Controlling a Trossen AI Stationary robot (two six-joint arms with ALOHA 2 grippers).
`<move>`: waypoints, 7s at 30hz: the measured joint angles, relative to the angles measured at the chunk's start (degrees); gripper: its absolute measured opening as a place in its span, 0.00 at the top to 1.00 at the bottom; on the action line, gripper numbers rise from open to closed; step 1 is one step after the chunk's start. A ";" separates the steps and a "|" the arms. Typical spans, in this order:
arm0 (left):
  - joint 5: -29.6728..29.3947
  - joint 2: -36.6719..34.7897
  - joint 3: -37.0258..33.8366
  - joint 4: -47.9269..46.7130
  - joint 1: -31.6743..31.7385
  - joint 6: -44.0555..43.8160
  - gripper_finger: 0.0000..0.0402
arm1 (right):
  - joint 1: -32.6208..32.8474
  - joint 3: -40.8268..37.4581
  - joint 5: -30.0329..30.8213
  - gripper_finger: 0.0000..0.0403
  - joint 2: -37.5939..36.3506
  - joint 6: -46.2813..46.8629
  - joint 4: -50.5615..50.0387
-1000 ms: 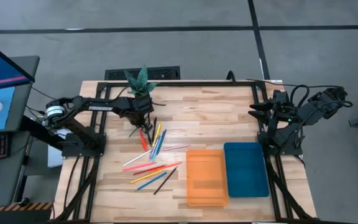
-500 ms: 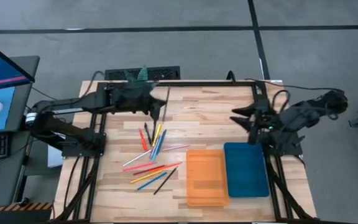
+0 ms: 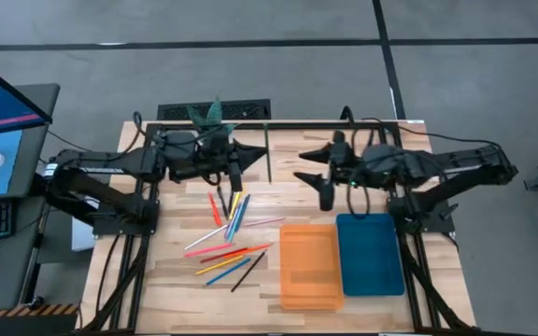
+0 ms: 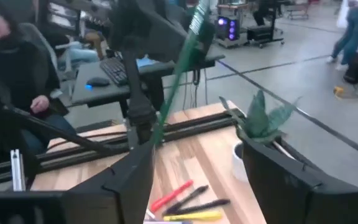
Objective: Sort pens & pencils
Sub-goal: Put the green pencil into the blue bin, then put the white pencil into the blue bin
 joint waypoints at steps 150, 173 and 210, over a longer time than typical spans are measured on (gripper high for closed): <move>-16.75 -1.21 -15.29 22.89 -13.95 1.18 0.98 | 0.61 8.86 -11.12 0.37 15.85 7.32 4.43; -18.21 1.17 -12.84 19.90 -13.35 1.90 0.91 | -1.17 8.77 -11.10 0.94 13.77 5.94 -0.20; -12.58 -1.56 -12.86 -24.46 -12.75 -25.75 0.58 | 42.40 -17.45 -9.73 0.94 3.83 113.86 -55.84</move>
